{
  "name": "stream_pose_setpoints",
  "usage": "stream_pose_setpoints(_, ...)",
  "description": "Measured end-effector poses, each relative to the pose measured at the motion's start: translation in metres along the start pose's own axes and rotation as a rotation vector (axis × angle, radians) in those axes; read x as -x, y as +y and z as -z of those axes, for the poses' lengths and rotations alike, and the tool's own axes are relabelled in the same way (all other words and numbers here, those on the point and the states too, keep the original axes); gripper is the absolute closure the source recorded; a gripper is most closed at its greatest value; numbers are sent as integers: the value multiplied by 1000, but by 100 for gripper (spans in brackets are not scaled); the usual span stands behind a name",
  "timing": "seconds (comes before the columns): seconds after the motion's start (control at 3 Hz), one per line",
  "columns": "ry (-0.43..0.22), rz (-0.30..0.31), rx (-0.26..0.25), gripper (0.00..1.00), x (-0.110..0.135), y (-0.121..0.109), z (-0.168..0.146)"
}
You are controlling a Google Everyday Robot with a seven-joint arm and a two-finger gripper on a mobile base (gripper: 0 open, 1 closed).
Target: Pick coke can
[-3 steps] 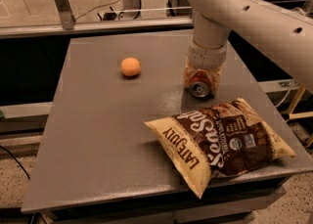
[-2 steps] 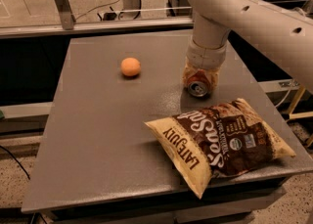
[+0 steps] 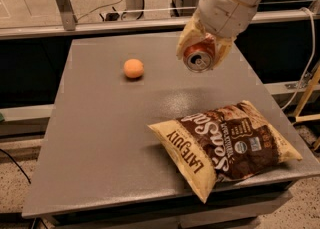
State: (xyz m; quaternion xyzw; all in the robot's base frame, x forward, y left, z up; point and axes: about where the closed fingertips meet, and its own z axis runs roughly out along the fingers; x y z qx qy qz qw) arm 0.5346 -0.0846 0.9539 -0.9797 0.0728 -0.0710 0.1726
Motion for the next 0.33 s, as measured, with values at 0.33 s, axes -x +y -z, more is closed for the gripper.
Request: stream_pose_setpoints(0.33,-2,4,-28,100,0,-8,1)
